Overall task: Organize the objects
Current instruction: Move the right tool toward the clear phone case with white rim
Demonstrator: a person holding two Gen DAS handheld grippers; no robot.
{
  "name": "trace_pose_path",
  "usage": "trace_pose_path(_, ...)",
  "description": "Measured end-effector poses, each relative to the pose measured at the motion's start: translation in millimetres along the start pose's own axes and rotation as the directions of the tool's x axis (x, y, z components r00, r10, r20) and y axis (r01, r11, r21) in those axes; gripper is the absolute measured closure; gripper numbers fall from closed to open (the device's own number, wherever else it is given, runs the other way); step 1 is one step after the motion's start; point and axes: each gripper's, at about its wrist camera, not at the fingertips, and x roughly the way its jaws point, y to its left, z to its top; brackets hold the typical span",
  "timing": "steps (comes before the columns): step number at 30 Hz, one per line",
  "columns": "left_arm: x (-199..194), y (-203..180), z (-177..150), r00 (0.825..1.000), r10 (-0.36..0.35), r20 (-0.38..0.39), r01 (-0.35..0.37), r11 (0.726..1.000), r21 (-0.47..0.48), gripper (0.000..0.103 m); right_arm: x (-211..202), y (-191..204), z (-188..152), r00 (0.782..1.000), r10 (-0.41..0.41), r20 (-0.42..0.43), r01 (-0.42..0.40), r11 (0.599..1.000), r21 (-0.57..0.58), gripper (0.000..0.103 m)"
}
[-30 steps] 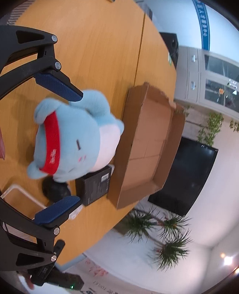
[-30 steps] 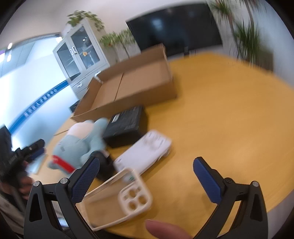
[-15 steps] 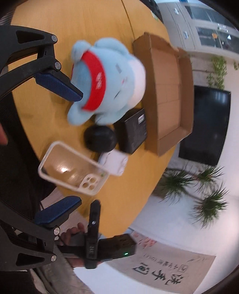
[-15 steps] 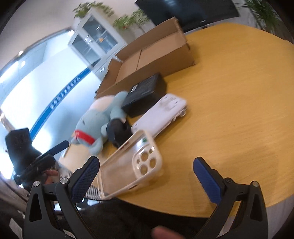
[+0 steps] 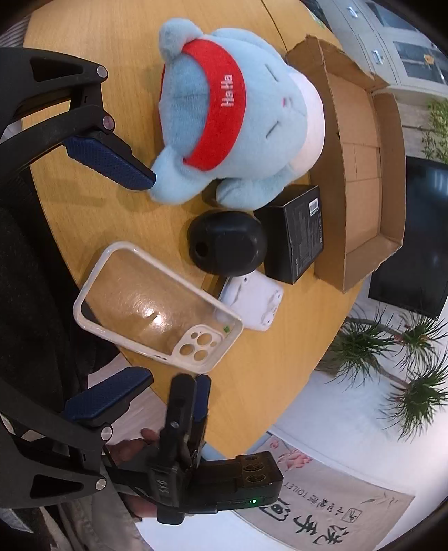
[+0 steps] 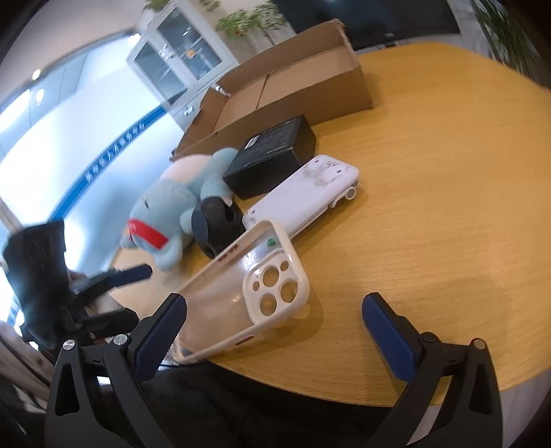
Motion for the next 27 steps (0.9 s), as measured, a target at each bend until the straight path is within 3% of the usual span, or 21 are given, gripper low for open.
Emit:
trace_pose_path(6, 16.2, 1.7, -3.0, 0.998, 0.051, -0.049, -0.051, 0.999, -0.005, 0.0, 11.9, 17.3, -2.5, 0.989, -0.144, -0.019, 0.142, 0.986, -0.089, 0.001)
trace_pose_path(10, 27.5, 7.0, -6.2, 0.994, 0.049, -0.097, -0.052, 0.998, -0.026, 0.0, 23.8, 26.8, -3.3, 0.955, -0.294, -0.018, 0.287, 0.941, -0.177, 0.006)
trace_pose_path(12, 32.8, 11.4, -9.1, 0.991, 0.012, -0.132, -0.02, 0.998, -0.061, 0.0, 25.9, 28.1, -3.4, 0.94, -0.341, -0.013, 0.332, 0.923, -0.194, 0.012)
trace_pose_path(17, 30.6, 11.4, -10.2, 0.99, 0.023, -0.142, -0.032, 0.998, -0.057, 0.0, 23.8, 24.4, -0.4, 0.932, -0.361, -0.01, 0.354, 0.919, -0.175, 0.028)
trace_pose_path(19, 32.0, 5.9, -12.1, 0.987, 0.051, -0.153, -0.054, 0.998, -0.015, 0.0, 21.9, 22.5, 1.0, 0.935, -0.355, -0.011, 0.349, 0.923, -0.162, 0.036)
trace_pose_path(20, 33.5, 1.9, -13.3, 0.985, 0.072, -0.158, -0.07, 0.997, 0.017, 0.0, 21.8, 23.8, 1.1, 0.932, -0.363, -0.011, 0.357, 0.92, -0.16, 0.046)
trace_pose_path(22, 36.0, -6.2, -17.0, 0.979, 0.113, -0.17, -0.099, 0.991, 0.086, 0.0, 22.6, 24.8, 3.1, 0.93, -0.367, -0.007, 0.362, 0.919, -0.156, 0.048)
trace_pose_path(25, 34.0, -4.1, -17.1, 0.981, 0.099, -0.164, -0.087, 0.993, 0.077, 0.0, 22.1, 27.1, 1.6, 0.933, -0.36, -0.002, 0.355, 0.922, -0.157, 0.056)
trace_pose_path(27, 31.9, 0.7, -15.0, 0.985, 0.074, -0.154, -0.069, 0.997, 0.036, 0.0, 22.0, 28.9, 0.9, 0.94, -0.341, -0.002, 0.336, 0.929, -0.155, 0.068)
